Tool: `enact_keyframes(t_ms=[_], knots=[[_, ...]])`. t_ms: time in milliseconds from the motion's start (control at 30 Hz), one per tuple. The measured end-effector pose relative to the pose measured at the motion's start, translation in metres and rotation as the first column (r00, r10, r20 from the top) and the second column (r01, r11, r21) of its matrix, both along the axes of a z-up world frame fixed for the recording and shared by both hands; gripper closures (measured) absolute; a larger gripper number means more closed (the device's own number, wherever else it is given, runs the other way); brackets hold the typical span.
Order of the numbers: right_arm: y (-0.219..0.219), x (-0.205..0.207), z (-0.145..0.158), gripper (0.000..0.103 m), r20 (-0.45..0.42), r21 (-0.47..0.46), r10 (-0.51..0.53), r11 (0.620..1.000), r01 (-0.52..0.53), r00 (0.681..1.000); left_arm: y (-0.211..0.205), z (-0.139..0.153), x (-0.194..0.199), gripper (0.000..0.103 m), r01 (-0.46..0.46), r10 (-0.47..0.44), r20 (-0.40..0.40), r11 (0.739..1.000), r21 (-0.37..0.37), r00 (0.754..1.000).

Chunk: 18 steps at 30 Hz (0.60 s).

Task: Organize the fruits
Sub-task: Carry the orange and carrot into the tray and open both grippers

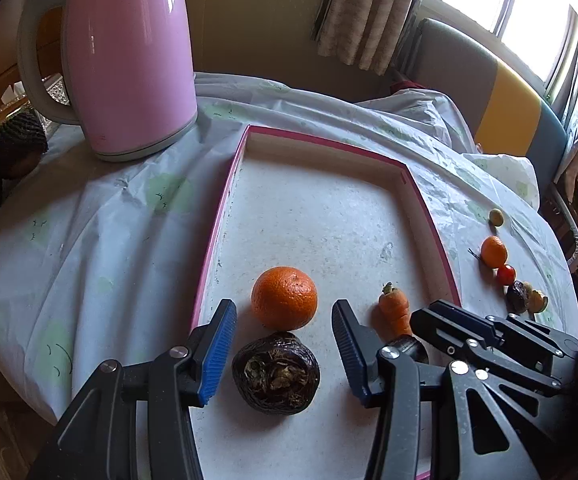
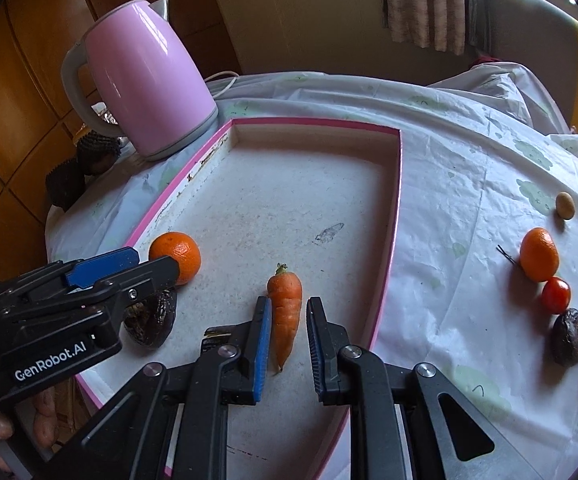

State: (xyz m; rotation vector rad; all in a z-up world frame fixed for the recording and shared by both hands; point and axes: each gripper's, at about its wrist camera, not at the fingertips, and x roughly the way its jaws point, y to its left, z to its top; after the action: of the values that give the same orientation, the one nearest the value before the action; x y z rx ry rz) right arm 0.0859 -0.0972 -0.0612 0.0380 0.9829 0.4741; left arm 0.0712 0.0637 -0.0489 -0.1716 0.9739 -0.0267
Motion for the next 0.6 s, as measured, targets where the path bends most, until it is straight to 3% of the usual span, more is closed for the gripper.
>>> enact_keyframes(t_ms=[67,133,600], knots=[[-0.003,-0.003,0.004,0.074,0.013,0.01,-0.018,1.0,0.018,1.0,0.0,0.002,-0.003,0.05,-0.002,0.002,0.007,1.0,0.006,1.0],[-0.007,-0.007,0.009,0.07,0.027,0.02,-0.035,0.999,0.034,0.999,0.0,0.005,-0.006,0.046,-0.001,0.001,0.019,1.0,0.002,1.0],[-0.037,-0.037,0.031,0.056,0.099,0.056,-0.123,0.991,0.117,0.988,-0.013,0.031,-0.028,0.046,0.037,-0.038,0.101,0.999,0.018,0.994]])
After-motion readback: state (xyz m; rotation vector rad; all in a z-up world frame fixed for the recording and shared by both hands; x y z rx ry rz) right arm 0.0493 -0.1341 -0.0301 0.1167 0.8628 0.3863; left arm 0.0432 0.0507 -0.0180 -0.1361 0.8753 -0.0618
